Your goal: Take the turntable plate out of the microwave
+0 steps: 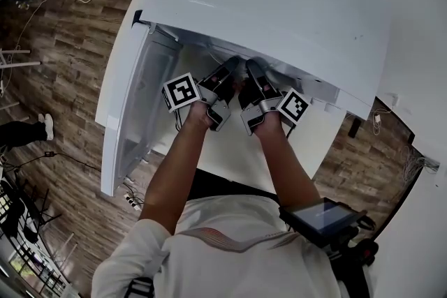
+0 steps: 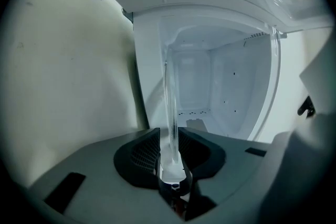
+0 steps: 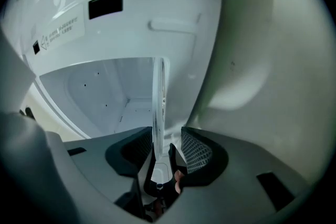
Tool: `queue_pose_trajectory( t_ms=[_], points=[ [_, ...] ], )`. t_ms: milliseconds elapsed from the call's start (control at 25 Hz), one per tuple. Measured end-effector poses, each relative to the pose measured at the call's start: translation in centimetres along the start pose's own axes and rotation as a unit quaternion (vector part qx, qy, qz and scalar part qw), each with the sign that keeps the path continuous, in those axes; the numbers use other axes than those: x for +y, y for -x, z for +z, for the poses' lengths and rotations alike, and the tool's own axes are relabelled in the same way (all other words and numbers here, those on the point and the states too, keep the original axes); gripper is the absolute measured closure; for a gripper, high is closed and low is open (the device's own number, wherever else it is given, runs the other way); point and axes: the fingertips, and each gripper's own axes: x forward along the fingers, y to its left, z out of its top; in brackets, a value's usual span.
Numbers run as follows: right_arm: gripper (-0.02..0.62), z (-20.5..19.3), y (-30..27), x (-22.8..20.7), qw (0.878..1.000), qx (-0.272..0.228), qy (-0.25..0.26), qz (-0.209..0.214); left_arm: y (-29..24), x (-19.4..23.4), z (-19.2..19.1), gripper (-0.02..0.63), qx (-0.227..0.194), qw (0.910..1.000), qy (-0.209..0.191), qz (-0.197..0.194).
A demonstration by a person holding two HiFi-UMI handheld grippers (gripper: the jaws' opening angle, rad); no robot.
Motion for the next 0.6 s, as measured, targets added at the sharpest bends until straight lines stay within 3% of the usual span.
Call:
queue_pose_trajectory(
  t_ms=[120, 200, 480, 600],
  points=[
    [0.424, 0.0, 0.0, -0.2, 1.000, 0.000, -0.024, -0.001, -0.2, -0.2, -0.1, 0.504, 0.004, 0.9999, 0.004, -0.012],
    [0.461, 0.3, 0.0, -0.2, 0.999, -0.004, -0.033, -0.004, -0.9, -0.6, -0.2, 0.537, 0.007, 0.9996, 0.011, -0.024],
    [0.501, 0.2, 0.0, 0.5, 0.999, -0.005, -0.033, 0.011, -0.9, -1.0, -0.4, 0.565, 0.015, 0.9989, 0.031, -0.032],
    [0.544, 0.2, 0.1, 1.0, 1.000, -0.011, -0.019, 0.022, -0.9, -1.4, -0.5, 0.568, 0.016, 0.9980, 0.026, -0.055]
  ],
)
